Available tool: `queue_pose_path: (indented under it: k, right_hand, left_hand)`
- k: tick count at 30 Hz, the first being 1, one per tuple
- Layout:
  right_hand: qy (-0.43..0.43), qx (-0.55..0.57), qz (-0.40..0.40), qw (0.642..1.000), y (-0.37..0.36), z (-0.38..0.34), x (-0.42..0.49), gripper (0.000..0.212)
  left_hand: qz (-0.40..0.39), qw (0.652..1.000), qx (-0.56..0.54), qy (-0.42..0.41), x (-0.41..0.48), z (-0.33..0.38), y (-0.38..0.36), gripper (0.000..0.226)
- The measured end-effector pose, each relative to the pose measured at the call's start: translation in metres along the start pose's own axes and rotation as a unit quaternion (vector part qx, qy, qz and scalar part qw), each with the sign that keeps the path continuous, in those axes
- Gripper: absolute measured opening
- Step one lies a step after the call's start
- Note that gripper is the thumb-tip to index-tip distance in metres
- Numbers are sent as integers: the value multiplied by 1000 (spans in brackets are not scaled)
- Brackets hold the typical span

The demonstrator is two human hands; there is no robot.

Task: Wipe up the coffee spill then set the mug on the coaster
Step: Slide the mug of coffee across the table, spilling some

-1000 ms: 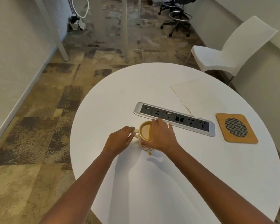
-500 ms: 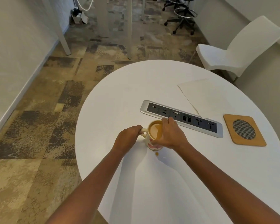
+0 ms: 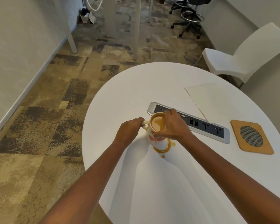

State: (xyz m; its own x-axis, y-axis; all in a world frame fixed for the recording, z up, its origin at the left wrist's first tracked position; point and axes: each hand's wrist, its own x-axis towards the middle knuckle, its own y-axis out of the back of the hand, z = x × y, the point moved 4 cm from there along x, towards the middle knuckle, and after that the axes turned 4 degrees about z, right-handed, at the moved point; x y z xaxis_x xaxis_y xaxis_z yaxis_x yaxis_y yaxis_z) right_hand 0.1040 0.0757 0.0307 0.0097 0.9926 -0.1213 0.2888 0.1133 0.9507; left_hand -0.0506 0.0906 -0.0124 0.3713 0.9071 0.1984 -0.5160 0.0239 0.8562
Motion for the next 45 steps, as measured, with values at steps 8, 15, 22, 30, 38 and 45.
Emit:
queue_pose_path:
  k: [8, 15, 22, 30, 38, 45]
  right_hand:
    - [42, -10, -5, 999, -5, -38, 27, 91]
    - [52, -7, -13, 999, -19, -62, 45, 89]
    - [53, -14, -18, 998, -29, -70, 60, 89]
    - [55, -20, -24, 998, -33, -71, 69, 89]
    - [62, -23, -19, 998, -35, -70, 67, 87]
    - [57, -13, -6, 998, -36, -48, 49, 100]
  left_hand:
    - [23, 999, 14, 42, 2, -33, 23, 21]
    - [36, 995, 22, 88, 3, -60, 27, 18]
    - [47, 992, 11, 118, 8, -76, 24, 17]
    - [62, 990, 10, 128, 11, -81, 20, 17]
    - [82, 986, -14, 147, 7, -80, 15, 18]
    - [83, 946, -161, 268, -18, -66, -10, 47]
